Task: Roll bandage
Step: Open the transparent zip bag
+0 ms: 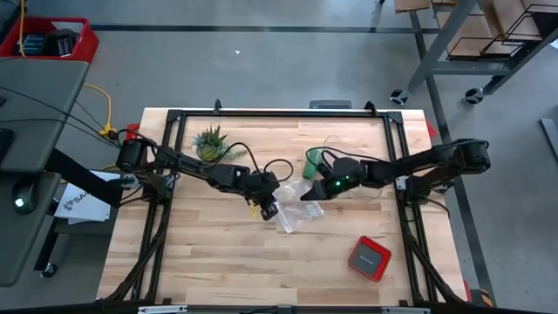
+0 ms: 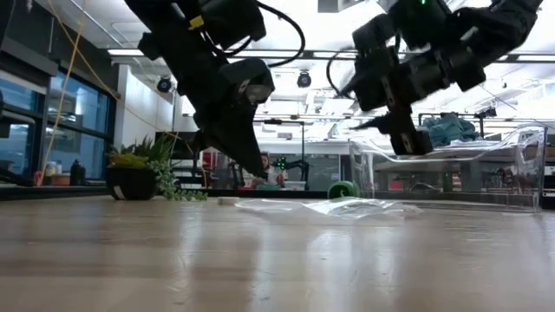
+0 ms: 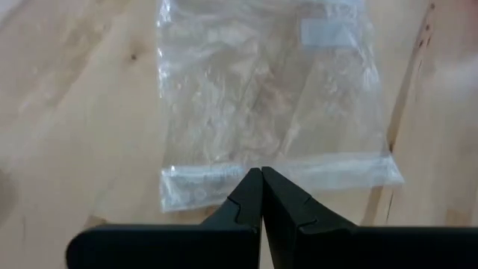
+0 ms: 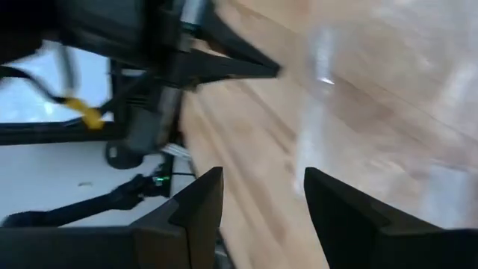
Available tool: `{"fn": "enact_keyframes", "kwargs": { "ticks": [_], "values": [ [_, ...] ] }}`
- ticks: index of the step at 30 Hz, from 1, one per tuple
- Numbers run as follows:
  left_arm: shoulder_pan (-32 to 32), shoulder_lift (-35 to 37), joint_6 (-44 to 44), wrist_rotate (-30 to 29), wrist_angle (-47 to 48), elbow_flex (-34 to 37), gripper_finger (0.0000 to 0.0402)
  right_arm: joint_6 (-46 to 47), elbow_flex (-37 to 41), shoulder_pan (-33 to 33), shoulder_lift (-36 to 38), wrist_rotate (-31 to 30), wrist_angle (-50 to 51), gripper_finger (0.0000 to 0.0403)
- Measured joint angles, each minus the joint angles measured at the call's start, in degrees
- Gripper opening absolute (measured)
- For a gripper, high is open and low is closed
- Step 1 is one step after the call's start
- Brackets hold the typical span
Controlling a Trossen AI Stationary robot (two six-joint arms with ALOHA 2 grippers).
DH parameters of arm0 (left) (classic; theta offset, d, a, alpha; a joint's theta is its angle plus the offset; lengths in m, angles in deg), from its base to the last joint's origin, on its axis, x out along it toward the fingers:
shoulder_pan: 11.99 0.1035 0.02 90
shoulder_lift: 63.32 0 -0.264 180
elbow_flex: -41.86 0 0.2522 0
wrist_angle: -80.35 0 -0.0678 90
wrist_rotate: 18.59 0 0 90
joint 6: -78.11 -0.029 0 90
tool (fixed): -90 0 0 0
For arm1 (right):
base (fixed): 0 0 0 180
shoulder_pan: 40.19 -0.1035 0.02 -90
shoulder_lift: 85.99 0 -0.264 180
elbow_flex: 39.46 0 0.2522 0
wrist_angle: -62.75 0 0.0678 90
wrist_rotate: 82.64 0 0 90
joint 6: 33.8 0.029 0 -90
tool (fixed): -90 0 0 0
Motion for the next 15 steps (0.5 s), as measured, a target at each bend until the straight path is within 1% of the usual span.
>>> {"fn": "enact_keyframes", "kwargs": {
  "ticks": [1,3,6,8,9,11,15],
  "values": [
    [0.0,0.2,0.0,-0.3,0.1,0.0,0.0,0.0,-0.5,0.0,0.6,0.5,0.0,0.0181],
    [0.0,0.3,-0.1,-0.4,-0.2,0.0,0.0,-0.6,-1.6,-0.1,1.6,4.0,-0.1,0.0181],
    [0.0,0.2,0.0,-0.4,0.1,0.0,0.0,-1.5,-2.6,-2.0,2.8,14.0,0.5,0.0181],
    [0.0,0.2,0.0,-0.3,0.0,0.0,0.0,-2.3,-2.6,-4.0,3.2,19.0,2.9,0.0181],
    [0.0,0.2,0.3,-0.3,0.1,0.0,0.0,-2.9,-2.6,-5.2,3.2,20.0,5.6,0.0181],
    [0.0,0.2,0.5,0.2,0.2,0.0,0.0,-4.7,-2.6,-7.4,3.1,19.9,13.9,0.0181],
    [-0.2,0.2,1.7,1.1,0.5,0.0,0.0,-10.3,-2.6,-10.0,3.1,16.2,32.6,0.0181]
  ]
}}
